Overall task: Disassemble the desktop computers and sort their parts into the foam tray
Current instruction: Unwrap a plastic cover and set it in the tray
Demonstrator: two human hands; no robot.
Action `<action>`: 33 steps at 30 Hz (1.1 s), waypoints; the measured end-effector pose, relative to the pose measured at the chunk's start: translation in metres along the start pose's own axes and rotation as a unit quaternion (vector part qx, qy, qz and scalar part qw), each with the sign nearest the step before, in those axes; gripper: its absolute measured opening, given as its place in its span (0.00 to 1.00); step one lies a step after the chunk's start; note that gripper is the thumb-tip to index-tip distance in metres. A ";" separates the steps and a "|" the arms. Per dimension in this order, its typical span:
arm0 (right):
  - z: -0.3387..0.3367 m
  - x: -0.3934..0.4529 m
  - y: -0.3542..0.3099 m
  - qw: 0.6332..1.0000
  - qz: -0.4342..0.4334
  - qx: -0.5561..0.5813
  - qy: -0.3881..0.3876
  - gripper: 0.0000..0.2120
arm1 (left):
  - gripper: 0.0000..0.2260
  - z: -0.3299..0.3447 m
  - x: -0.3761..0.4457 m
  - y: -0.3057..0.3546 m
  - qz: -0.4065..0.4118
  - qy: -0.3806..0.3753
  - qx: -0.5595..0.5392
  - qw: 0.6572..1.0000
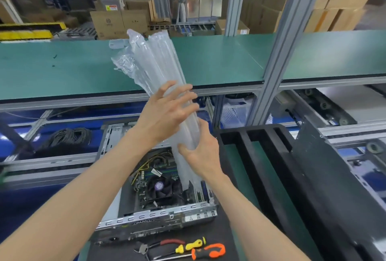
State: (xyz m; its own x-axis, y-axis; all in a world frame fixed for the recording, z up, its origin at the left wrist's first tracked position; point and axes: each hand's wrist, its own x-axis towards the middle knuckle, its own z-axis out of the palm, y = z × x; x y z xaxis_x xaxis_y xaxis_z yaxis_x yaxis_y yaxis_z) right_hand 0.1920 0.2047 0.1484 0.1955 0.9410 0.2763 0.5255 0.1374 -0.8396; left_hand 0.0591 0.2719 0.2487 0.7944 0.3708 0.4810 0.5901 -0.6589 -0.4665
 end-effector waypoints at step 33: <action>-0.184 -0.078 0.292 0.852 0.274 -0.426 -0.133 0.37 | 0.23 0.177 0.103 0.256 -0.058 -0.375 -0.274 0.884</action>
State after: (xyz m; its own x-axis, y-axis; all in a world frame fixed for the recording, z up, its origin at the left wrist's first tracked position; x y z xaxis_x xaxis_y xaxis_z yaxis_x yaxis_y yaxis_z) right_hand 0.4831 0.1149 -0.0325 0.4699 0.8440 -0.2587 0.8480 -0.5130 -0.1331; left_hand 0.3178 0.2572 0.0475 0.7270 0.6501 -0.2210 0.6781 -0.7304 0.0824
